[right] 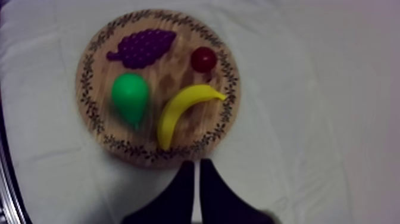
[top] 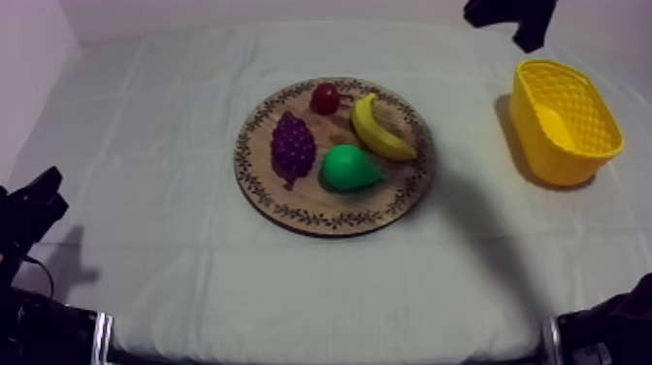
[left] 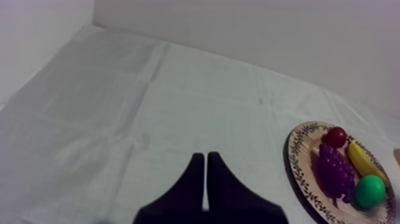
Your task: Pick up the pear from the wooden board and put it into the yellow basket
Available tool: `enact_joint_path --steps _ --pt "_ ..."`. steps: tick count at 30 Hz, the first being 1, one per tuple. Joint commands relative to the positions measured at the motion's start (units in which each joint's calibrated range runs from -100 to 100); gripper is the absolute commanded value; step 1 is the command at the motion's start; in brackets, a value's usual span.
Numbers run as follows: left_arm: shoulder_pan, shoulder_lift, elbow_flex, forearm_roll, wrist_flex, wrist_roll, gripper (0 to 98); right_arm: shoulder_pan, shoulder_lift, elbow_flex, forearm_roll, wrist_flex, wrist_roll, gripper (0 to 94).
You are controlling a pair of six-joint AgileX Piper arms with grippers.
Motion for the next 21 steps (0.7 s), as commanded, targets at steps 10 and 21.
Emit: enact_joint_path --steps 10,21 --pt "-0.01 0.0 0.05 0.01 -0.01 0.01 0.1 -3.47 6.47 3.54 0.25 -0.37 2.51 66.0" --pt "-0.01 0.0 0.05 0.01 -0.01 0.01 0.1 -5.78 14.48 3.26 0.13 -1.91 3.68 78.0"
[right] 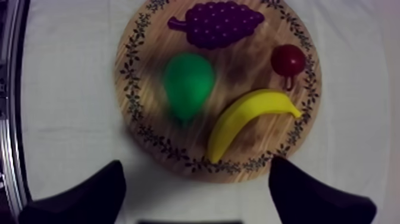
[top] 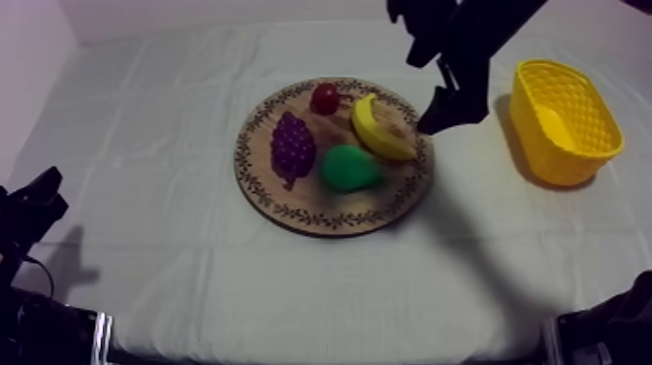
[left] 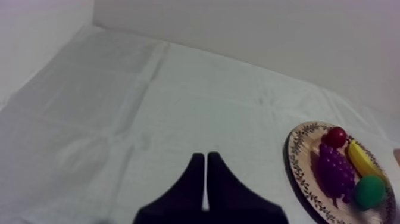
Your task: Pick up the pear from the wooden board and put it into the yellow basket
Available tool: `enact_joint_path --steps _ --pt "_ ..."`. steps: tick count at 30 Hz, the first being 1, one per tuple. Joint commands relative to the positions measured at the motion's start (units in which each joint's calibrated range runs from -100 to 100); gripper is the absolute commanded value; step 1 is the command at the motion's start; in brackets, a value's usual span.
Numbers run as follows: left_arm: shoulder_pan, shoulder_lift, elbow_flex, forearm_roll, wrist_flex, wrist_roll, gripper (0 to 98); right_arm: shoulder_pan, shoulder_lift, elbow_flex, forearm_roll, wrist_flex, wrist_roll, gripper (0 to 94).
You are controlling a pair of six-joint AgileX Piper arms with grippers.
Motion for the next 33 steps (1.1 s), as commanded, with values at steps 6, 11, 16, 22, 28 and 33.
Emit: enact_joint_path --steps 6,11,16,22,28,33 --pt "-0.01 0.0 0.05 0.01 -0.01 0.01 0.1 -1.81 8.34 -2.91 -0.6 -2.51 0.1 79.5" --pt "-0.01 0.0 0.05 0.01 -0.01 0.01 0.1 -3.21 13.55 -4.06 -0.73 -4.15 0.24 79.3" --pt "-0.01 0.0 0.05 0.01 -0.01 0.01 0.1 -4.02 18.51 -4.93 -0.36 -6.88 -0.01 79.1" --pt "-0.01 0.0 0.05 0.01 -0.01 0.01 0.1 -4.85 23.29 -5.25 0.11 -9.94 -0.16 79.3" --pt "-0.01 0.0 0.05 0.01 -0.01 0.01 0.1 -5.01 28.14 -8.01 -0.1 -11.4 -0.32 78.2" --pt "-0.01 0.0 0.05 0.01 -0.01 0.01 0.1 -5.48 31.53 -8.6 0.13 -14.31 -0.69 76.8"
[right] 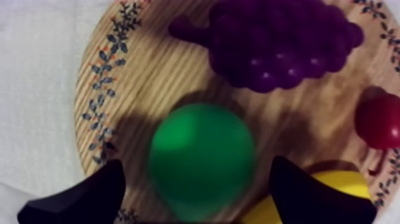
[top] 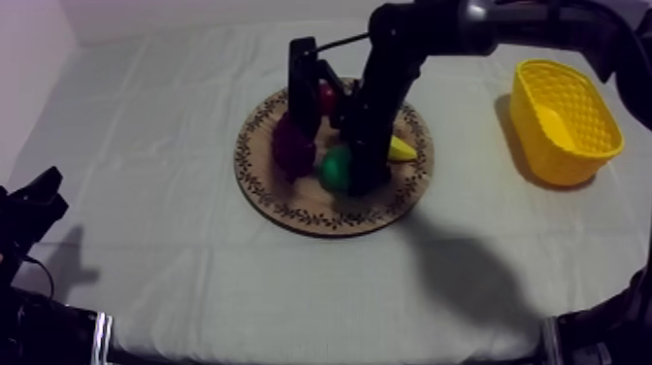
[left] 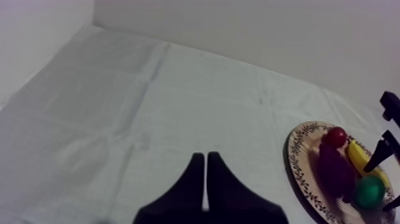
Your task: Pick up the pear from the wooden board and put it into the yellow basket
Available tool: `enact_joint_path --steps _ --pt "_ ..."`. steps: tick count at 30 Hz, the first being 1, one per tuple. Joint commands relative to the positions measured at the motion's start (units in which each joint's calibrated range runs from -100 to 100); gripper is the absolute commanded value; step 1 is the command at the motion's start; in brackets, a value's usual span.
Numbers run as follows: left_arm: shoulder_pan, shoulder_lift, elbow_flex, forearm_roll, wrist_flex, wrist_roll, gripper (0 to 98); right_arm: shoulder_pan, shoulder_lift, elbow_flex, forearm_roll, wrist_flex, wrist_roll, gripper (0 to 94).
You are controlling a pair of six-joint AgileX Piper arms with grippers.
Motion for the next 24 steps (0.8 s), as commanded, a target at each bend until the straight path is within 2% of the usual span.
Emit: enact_joint_path --steps 1,3,10,19,24 --pt "-0.01 0.0 0.05 0.01 -0.01 0.01 0.1 -0.16 1.14 -0.02 0.08 -0.72 -0.12 76.4" --pt "-0.01 0.0 0.05 0.01 -0.01 0.01 0.1 -0.35 2.15 -0.22 0.0 -1.44 -0.18 74.3" --pt "-0.01 0.0 0.05 0.01 -0.01 0.01 0.1 -0.79 4.29 -1.26 -0.01 -4.13 -0.66 57.7" --pt "-0.01 0.0 0.05 0.01 -0.01 0.01 0.1 -0.51 4.28 -1.14 -0.33 -4.21 -0.37 27.5" --pt "-0.01 0.0 0.05 0.01 -0.01 0.01 0.1 0.2 1.29 0.59 -0.36 -2.23 -0.36 21.0"
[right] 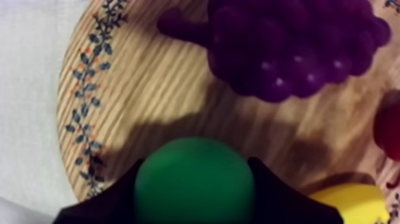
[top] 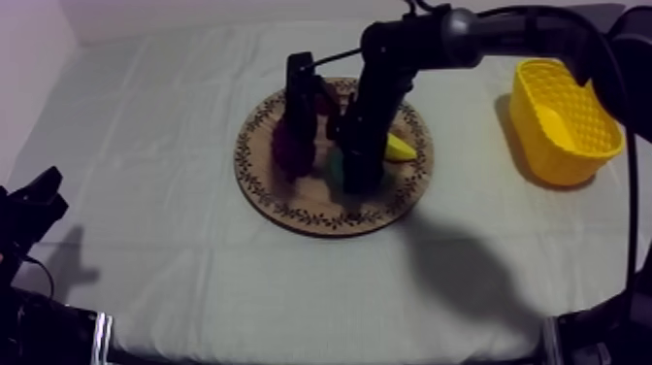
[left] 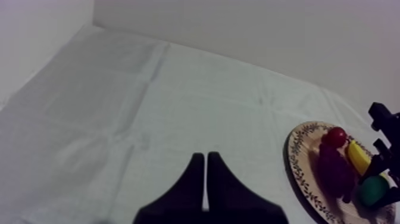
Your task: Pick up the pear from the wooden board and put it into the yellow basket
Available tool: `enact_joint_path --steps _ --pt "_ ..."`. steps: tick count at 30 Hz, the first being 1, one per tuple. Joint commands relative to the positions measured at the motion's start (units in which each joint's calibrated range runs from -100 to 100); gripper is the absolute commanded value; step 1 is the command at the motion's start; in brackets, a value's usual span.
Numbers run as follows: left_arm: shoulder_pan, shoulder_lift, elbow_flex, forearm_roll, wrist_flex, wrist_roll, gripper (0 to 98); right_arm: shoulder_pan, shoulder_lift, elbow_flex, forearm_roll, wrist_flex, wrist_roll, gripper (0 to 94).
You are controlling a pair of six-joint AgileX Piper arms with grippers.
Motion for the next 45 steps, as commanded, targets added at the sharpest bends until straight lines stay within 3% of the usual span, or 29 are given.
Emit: enact_joint_path --steps 1,10,19,26,32,40,45 --pt "-0.01 0.0 0.05 0.01 -0.01 0.01 0.1 0.29 -2.3 1.23 -0.04 0.73 -0.08 20.3" --pt "-0.01 0.0 0.05 0.01 -0.01 0.01 0.1 5.28 -21.44 7.91 -0.43 7.97 -0.17 18.0" --pt "-0.01 0.0 0.05 0.01 -0.01 0.01 0.1 17.99 -36.19 5.8 -2.42 15.49 -0.75 11.2" --pt "-0.01 0.0 0.05 0.01 -0.01 0.01 0.1 28.88 -37.18 5.07 -2.14 15.94 -0.13 13.4" --pt "-0.01 0.0 0.05 0.01 -0.01 0.01 0.1 34.78 -33.68 6.43 -1.24 13.09 0.38 15.3" --pt "-0.01 0.0 0.05 0.01 -0.01 0.01 0.1 39.11 -27.0 8.26 -0.46 7.01 0.02 23.1" --pt "-0.01 0.0 0.05 0.01 -0.01 0.01 0.1 39.6 -25.1 11.01 -0.69 2.75 -0.53 44.8"
